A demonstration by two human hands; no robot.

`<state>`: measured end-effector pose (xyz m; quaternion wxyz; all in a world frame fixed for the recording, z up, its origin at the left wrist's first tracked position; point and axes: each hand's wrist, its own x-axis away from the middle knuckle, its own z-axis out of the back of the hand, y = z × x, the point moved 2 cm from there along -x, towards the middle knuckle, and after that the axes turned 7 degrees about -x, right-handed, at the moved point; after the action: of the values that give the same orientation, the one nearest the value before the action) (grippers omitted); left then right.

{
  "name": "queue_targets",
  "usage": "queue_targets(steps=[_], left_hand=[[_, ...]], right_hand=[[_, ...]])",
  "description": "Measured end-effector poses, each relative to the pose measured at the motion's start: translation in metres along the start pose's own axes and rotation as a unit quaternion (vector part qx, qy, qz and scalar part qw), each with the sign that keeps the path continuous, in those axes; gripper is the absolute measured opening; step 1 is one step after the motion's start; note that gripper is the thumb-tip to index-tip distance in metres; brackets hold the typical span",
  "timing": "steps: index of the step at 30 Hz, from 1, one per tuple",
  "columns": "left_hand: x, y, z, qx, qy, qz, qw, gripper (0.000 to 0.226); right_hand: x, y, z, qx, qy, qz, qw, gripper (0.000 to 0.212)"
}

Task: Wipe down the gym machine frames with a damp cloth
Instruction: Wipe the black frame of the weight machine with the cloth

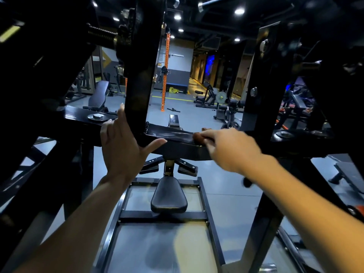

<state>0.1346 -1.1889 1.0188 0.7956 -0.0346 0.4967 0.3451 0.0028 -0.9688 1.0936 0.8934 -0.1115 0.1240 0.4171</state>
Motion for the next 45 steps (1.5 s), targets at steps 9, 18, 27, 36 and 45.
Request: queue_targets(steps=[9, 18, 27, 36, 45], left_hand=[[0.000, 0.000, 0.002, 0.005, 0.004, -0.006, 1.000, 0.128], [-0.002, -0.001, 0.000, 0.015, -0.006, 0.002, 1.000, 0.129], [0.000, 0.001, 0.001, 0.001, -0.014, 0.009, 1.000, 0.128], [0.000, 0.002, 0.003, 0.001, -0.007, 0.003, 1.000, 0.131], [0.003, 0.004, 0.006, -0.043, -0.001, -0.009, 0.999, 0.140]], right_hand=[[-0.018, -0.007, -0.005, 0.019, 0.003, -0.003, 1.000, 0.036], [-0.024, -0.007, -0.006, 0.033, 0.033, -0.048, 0.998, 0.031], [-0.022, 0.017, -0.007, 0.030, 0.049, -0.093, 0.994, 0.040], [-0.017, 0.024, -0.014, 0.005, 0.090, -0.067, 0.994, 0.038], [0.004, 0.030, -0.005, -0.014, 0.097, -0.048, 0.994, 0.036]])
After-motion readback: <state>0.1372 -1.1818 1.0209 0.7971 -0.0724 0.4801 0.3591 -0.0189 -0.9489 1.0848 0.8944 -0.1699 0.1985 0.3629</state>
